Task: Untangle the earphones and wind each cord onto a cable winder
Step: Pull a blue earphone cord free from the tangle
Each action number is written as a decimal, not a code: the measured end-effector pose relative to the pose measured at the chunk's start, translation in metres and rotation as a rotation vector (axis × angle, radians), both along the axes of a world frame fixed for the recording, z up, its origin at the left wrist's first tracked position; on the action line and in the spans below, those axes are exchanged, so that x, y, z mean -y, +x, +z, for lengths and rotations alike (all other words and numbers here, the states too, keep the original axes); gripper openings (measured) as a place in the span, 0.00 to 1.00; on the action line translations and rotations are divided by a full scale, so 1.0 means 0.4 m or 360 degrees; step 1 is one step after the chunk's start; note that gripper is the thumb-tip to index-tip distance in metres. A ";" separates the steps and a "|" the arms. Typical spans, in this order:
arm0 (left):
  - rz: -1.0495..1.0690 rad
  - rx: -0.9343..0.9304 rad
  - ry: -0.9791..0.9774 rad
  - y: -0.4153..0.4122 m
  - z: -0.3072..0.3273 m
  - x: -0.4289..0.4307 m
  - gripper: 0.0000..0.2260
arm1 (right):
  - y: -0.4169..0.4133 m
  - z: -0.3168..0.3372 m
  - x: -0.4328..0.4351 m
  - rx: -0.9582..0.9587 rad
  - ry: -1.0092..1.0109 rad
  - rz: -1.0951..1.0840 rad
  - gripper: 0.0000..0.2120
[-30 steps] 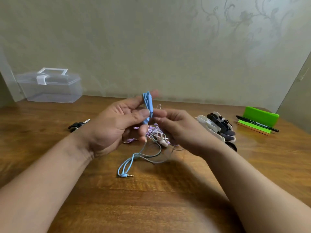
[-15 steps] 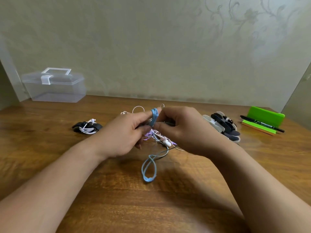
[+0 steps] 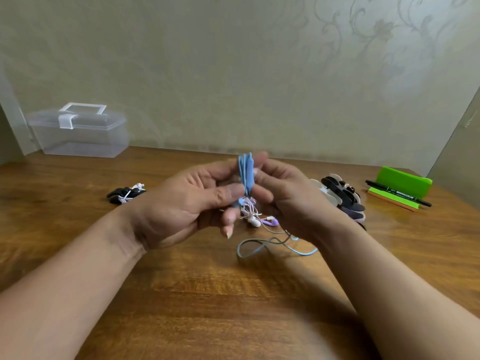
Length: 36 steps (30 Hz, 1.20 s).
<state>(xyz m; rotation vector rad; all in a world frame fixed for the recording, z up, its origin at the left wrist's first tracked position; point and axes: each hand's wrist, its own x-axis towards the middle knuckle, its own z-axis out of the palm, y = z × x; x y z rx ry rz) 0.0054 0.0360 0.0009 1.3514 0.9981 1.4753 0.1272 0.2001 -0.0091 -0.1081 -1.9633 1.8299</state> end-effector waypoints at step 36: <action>-0.0024 -0.0559 -0.0312 -0.002 0.009 0.022 0.10 | 0.047 0.058 -0.015 0.0081 0.0529 -0.0138 0.06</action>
